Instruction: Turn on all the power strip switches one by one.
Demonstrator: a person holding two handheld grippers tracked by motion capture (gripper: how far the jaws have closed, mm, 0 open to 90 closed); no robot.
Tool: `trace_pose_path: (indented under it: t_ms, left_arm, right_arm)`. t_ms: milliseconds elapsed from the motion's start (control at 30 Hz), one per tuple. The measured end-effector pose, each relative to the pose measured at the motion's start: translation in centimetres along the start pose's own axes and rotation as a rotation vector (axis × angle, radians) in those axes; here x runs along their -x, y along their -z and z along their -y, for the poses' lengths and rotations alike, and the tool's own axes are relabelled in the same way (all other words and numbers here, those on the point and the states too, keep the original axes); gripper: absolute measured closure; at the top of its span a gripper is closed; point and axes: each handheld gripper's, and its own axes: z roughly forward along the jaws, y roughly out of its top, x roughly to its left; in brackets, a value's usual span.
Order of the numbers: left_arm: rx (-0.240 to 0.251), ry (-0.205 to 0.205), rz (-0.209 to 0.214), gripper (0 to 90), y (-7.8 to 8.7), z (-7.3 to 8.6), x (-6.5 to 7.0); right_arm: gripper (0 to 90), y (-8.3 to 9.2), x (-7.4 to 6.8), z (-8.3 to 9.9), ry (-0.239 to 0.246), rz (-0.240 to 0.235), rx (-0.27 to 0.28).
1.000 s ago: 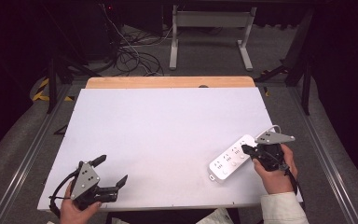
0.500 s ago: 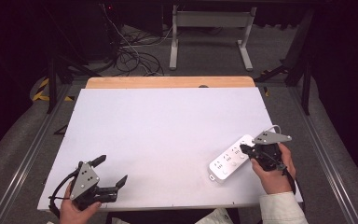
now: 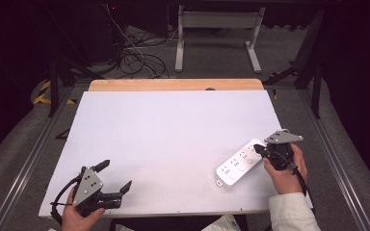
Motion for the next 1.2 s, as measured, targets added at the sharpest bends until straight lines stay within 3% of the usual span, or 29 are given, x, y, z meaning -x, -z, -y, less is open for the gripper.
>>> trace_pose_path:
  t_ms: [300,667,1200]
  left_arm:
    - [0.0,-0.002,-0.001,8.3,0.0,0.0,0.0]
    - [0.0,-0.003,0.0,8.3,0.0,0.0,0.0]
    - [-0.001,-0.005,-0.001,8.3,0.0,0.0,0.0]
  right_arm:
    - [90.0,-0.9,1.1,0.6,-0.032,0.003,-0.052]
    - [90.0,-1.6,1.2,0.8,-0.037,-0.002,-0.108]
    - [90.0,-1.9,0.9,0.7,-0.032,0.007,-0.138]
